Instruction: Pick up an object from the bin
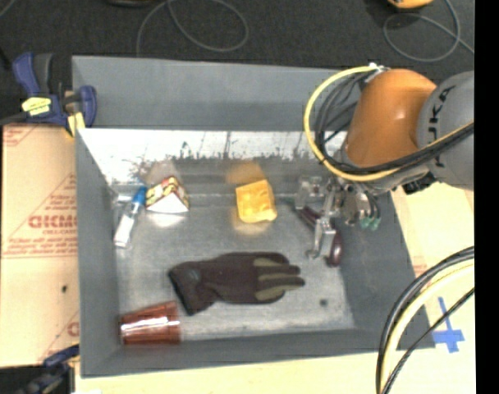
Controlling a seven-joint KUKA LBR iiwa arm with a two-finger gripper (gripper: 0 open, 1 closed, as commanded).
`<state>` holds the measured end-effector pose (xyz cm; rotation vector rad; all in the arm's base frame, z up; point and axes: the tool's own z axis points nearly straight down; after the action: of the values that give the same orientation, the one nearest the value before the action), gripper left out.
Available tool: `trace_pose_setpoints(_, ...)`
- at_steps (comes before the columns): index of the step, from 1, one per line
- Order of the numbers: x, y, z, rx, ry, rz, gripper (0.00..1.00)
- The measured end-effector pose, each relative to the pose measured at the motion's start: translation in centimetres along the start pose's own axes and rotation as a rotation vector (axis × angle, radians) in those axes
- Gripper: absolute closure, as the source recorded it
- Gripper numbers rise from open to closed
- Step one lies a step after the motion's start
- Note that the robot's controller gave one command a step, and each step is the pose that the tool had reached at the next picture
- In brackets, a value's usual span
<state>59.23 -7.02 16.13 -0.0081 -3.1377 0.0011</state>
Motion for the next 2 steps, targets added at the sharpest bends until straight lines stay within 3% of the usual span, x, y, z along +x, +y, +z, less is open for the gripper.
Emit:
trace_pose_setpoints(1,-0.2,0.0,-0.5,0.001,-0.008,-0.002,0.0)
trace_pose_setpoints(2,0.8,1.7,2.5,0.003,-0.013,-0.121,0.0)
